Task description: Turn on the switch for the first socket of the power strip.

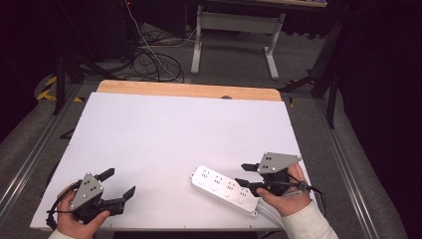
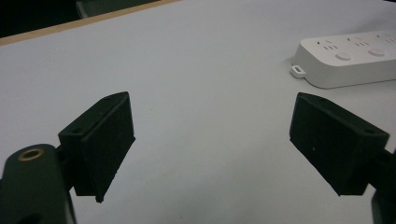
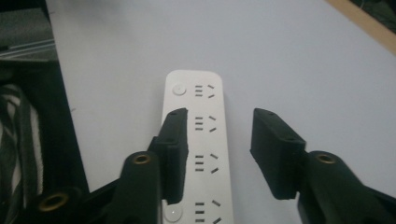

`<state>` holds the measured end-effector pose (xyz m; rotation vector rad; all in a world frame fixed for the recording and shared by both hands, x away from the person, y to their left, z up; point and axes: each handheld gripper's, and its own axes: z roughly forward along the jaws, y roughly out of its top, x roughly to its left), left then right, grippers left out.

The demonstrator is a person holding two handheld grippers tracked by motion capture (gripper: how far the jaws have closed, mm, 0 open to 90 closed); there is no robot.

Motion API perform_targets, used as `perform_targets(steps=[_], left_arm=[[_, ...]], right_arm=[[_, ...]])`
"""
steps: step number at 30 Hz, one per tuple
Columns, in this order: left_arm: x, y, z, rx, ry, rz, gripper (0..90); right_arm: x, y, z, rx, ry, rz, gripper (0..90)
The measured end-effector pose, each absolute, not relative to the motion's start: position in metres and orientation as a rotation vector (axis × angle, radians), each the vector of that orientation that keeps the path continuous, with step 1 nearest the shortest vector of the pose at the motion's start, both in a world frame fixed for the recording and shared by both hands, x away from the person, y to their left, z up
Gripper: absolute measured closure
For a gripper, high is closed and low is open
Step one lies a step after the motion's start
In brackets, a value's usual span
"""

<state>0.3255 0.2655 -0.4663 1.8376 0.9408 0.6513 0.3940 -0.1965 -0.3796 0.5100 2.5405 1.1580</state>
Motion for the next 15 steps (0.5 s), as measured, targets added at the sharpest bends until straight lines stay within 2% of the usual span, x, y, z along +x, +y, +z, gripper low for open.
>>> perform_targets(steps=[1,2,3,4,7,15], left_arm=[[0.325,0.265,-0.466,1.837,0.941,0.650,14.2],[0.325,0.266,-0.466,1.837,0.941,0.651,14.2],[0.325,0.266,-0.466,1.839,0.939,0.654,14.2],[0.325,0.266,-0.466,1.840,0.937,0.655,14.2],[0.325,0.266,-0.466,1.840,0.934,0.655,14.2],[0.324,0.268,-0.465,1.836,0.934,0.658,14.1]], right_arm=[[0.394,-0.198,-0.379,0.522,2.518,1.174,42.1],[0.394,-0.198,-0.379,0.522,2.518,1.174,42.1],[0.396,-0.202,-0.378,0.558,2.476,1.206,34.9],[0.396,-0.202,-0.378,0.558,2.476,1.206,34.9],[0.398,-0.210,-0.380,0.593,2.424,1.272,25.8],[0.400,-0.242,-0.399,0.703,2.344,1.383,19.1]])
